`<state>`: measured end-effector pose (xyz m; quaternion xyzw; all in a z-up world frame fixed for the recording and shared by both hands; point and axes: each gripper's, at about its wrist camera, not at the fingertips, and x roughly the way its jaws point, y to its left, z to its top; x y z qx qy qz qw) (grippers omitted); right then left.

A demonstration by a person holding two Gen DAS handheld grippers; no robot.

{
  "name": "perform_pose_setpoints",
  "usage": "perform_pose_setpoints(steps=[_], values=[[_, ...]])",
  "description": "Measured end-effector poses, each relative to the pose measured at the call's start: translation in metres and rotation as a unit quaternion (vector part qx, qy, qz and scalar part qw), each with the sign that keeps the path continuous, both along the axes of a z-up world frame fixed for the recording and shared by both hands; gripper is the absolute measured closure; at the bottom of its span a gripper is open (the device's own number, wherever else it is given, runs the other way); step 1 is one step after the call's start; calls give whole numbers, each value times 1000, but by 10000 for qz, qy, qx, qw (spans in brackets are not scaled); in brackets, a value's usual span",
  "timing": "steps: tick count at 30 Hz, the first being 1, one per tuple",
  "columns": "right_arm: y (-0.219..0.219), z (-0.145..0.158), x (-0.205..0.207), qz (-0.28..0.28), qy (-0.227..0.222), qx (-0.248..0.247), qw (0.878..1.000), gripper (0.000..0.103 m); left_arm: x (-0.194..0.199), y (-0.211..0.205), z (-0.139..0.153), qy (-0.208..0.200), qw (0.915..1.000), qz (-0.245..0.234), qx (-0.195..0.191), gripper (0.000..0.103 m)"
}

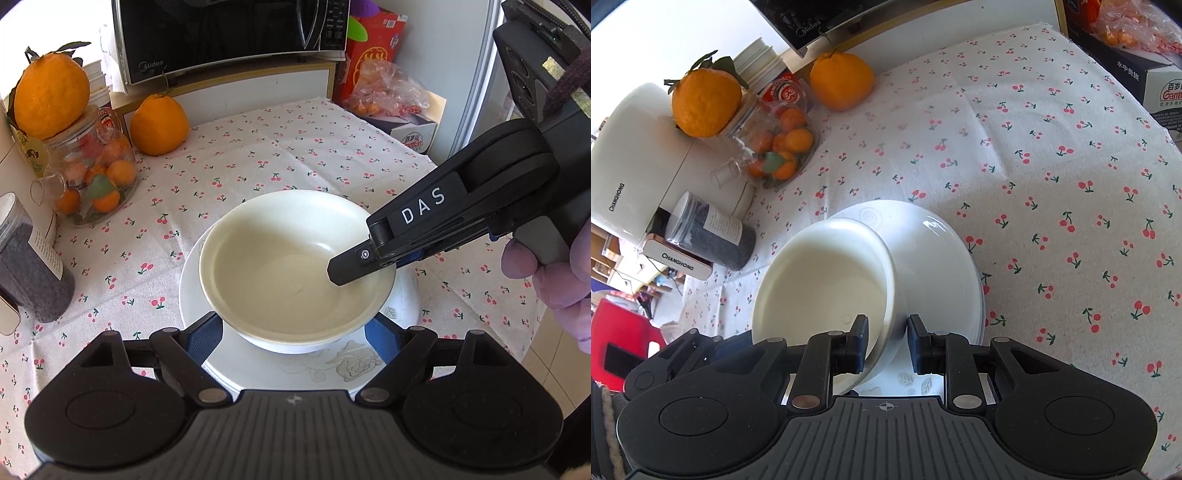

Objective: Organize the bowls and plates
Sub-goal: 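Carry the bowl stack with both tools and lower it onto the white plate stack, then open both tools and release the bowl stack on the plates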

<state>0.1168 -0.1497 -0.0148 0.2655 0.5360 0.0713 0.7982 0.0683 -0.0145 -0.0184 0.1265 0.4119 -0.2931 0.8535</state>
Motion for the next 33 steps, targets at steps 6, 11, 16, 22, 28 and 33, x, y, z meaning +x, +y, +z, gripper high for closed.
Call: perform_pose_setpoints(steps=[6,11,16,22,28,33], values=[[-3,4,0,14,-116,-105,9999,65,0,1,0,-24,9999,71,108,9],[-10,11,-2,-44,-271,-38,9996,55,-3,1,4,-7,9999,22,110,7],[-22,22,-8,-43,-559,-176,9983,54,-10,5,12,-53,10000,2,80,7],[-50,39,-26,-144,-997,-309,9944,50,-21,27,28,-203,9993,240,-188,5],[-73,49,-56,-316,-1258,-625,9896,40,-35,45,42,-318,9919,1191,-292,4],[-74,51,-84,-375,-1137,-912,9886,28,-48,49,47,-155,9778,2071,-275,2]])
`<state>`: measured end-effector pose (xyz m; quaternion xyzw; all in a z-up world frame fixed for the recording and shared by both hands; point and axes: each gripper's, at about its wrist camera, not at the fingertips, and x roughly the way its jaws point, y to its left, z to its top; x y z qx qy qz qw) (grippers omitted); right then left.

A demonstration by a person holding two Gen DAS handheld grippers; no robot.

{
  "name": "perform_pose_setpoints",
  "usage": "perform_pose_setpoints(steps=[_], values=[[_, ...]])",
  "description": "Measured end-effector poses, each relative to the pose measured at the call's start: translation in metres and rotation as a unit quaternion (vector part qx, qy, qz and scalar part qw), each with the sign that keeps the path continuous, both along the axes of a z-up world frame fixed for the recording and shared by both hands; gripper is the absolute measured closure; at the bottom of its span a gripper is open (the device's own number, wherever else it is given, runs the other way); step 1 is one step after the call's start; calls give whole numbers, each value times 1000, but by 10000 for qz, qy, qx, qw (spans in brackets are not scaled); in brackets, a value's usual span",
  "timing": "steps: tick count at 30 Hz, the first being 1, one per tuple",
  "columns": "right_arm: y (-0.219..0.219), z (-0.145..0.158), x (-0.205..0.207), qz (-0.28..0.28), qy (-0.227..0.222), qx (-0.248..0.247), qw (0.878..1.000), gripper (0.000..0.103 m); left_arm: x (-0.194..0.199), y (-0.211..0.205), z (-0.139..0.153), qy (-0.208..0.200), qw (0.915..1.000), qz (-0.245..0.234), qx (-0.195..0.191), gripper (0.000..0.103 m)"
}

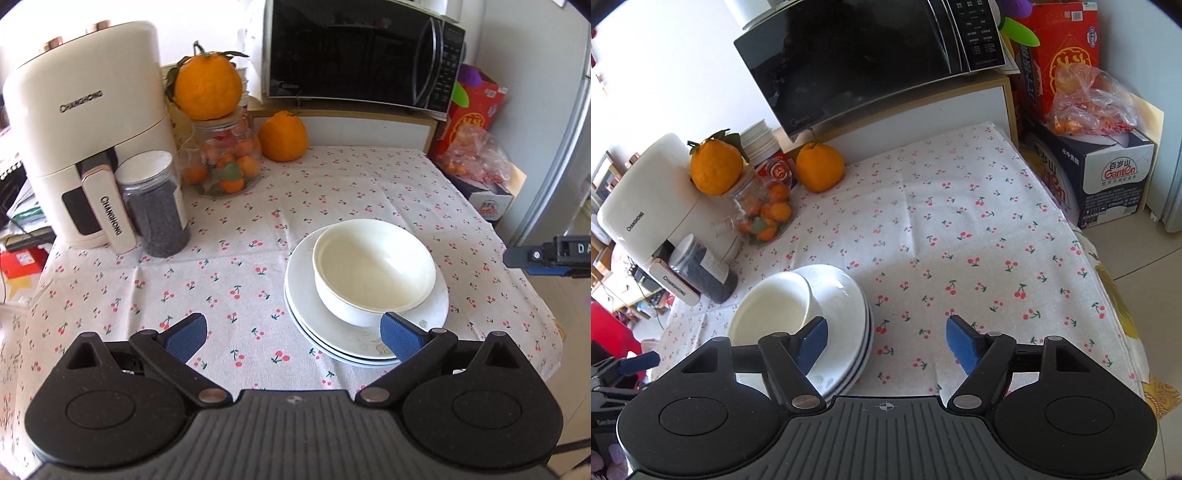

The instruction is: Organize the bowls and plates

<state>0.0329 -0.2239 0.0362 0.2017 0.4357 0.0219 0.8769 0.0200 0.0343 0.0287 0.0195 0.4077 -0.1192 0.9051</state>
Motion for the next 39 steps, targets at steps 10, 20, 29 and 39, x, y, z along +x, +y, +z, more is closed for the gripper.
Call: perform_pose_setpoints(steps=[10,20,29,39], values=[[38,-7,-38,274,32,-883,9957,13,-26,-33,-16,207,9978,595,224,0],[69,-21,-48,522,79,-1301,9901,7,-33,-47,-21,147,9942,900,568,0],[69,-26,-44,417,136,-1340,9900,7,-35,-50,-25,257,9935,906,645,0],[69,-28,-43,397,155,-1377,9896,7,-37,-51,-22,176,9940,863,646,0]])
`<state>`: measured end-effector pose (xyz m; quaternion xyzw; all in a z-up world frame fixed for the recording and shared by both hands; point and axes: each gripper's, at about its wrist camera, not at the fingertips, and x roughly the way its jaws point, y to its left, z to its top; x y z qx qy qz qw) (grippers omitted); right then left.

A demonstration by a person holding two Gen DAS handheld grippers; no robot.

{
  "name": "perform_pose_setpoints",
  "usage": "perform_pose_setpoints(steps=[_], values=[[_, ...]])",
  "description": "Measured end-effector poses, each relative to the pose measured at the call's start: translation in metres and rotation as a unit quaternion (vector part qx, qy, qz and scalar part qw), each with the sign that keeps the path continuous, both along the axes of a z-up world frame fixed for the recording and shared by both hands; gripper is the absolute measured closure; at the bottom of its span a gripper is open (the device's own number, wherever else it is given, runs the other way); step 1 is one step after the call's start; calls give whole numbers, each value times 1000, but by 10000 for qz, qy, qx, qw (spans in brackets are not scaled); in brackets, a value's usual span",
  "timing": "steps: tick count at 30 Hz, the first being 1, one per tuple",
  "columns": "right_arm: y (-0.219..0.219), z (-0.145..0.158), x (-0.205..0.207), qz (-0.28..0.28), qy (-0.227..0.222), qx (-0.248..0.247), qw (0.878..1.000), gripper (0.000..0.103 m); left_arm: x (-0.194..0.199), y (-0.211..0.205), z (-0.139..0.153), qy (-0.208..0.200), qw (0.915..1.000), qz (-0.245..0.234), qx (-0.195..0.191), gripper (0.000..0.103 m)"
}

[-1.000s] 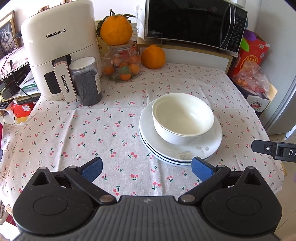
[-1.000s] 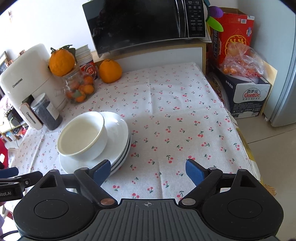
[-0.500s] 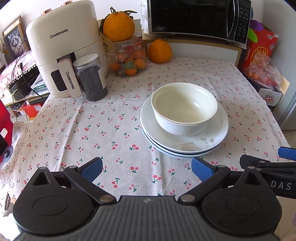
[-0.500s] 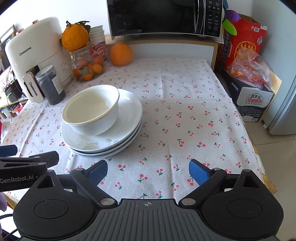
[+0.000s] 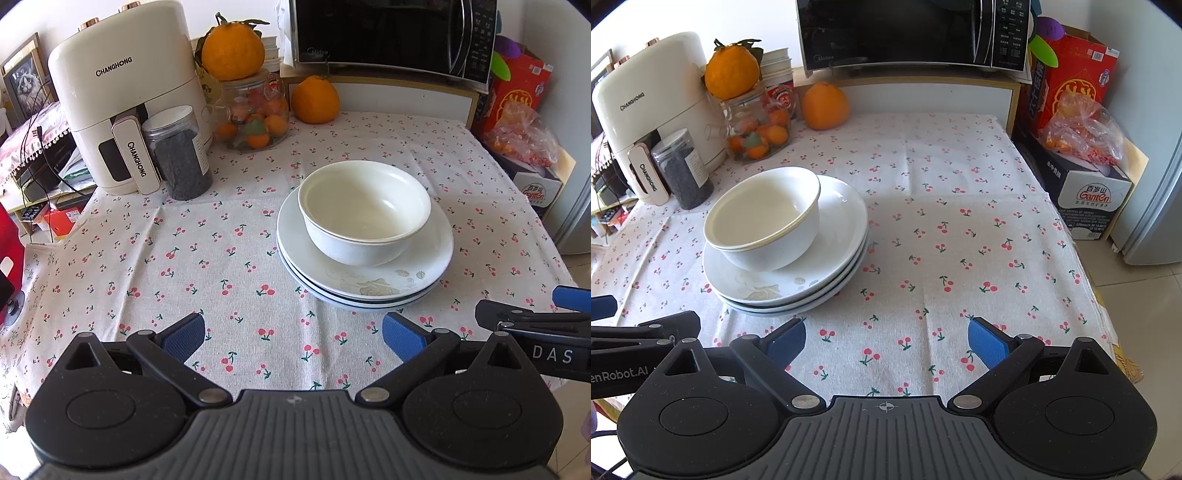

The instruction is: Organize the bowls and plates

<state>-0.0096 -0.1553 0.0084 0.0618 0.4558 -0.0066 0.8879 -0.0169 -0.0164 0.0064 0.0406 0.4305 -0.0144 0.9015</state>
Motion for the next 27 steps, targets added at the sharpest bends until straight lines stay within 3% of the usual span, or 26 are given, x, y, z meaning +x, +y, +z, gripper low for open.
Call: perform_pose_setpoints(steps=[27], values=[[1,-2,0,0,-1,-55,10000,7,0,2,1,-16,9999,5,100,0]])
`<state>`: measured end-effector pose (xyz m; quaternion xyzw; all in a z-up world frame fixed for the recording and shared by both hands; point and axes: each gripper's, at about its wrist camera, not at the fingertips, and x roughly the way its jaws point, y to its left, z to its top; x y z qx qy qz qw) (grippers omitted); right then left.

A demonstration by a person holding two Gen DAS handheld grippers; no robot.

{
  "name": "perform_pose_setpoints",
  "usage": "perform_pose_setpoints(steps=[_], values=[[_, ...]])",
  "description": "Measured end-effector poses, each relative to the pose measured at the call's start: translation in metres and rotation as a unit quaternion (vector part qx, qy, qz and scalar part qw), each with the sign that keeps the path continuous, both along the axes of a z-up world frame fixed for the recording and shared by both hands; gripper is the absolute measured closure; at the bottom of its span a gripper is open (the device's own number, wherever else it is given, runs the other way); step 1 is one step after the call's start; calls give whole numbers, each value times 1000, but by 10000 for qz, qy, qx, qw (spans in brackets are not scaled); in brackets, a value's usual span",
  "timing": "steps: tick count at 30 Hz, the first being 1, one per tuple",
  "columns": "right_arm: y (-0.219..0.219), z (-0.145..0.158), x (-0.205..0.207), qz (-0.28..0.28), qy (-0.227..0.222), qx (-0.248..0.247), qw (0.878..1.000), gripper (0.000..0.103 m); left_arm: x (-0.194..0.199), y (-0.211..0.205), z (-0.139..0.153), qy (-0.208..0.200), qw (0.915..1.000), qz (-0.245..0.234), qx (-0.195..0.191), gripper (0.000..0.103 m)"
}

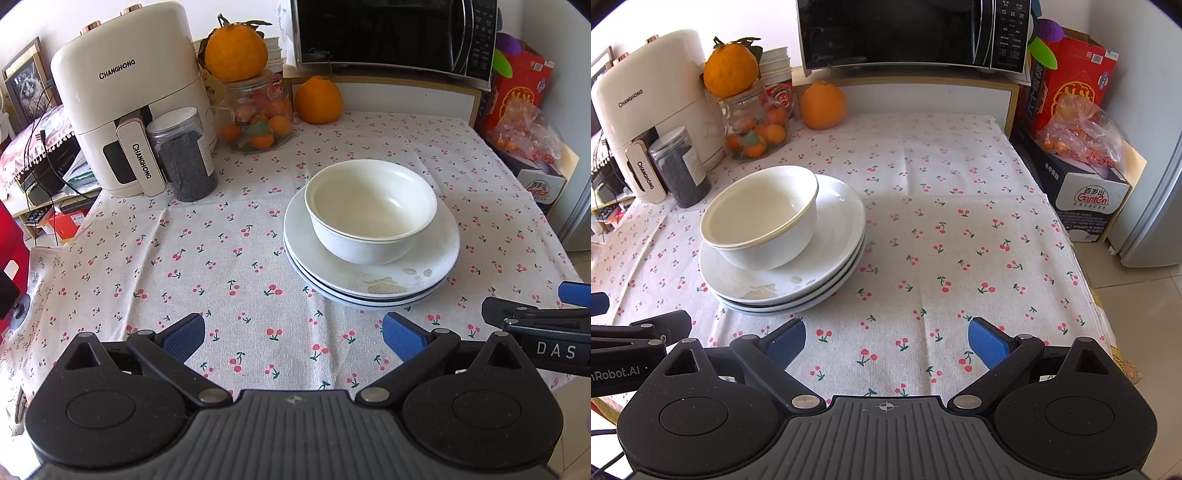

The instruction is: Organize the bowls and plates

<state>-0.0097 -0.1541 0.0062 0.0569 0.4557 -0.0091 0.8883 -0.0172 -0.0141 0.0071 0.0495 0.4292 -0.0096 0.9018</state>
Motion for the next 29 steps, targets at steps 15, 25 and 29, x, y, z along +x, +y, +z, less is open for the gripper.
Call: perform_pose_setpoints(steps=[15,25,29], values=[[0,0,0,-1,1,-2,10000,6,1,2,-1,12,10000,7,27,0],[2,0,0,16,-8,-32,10000,6,0,1,0,1,10000,10,86,0],[3,-1,1,22,-9,-41,10000,6,0,0,0,-10,9999,-22,105,0]])
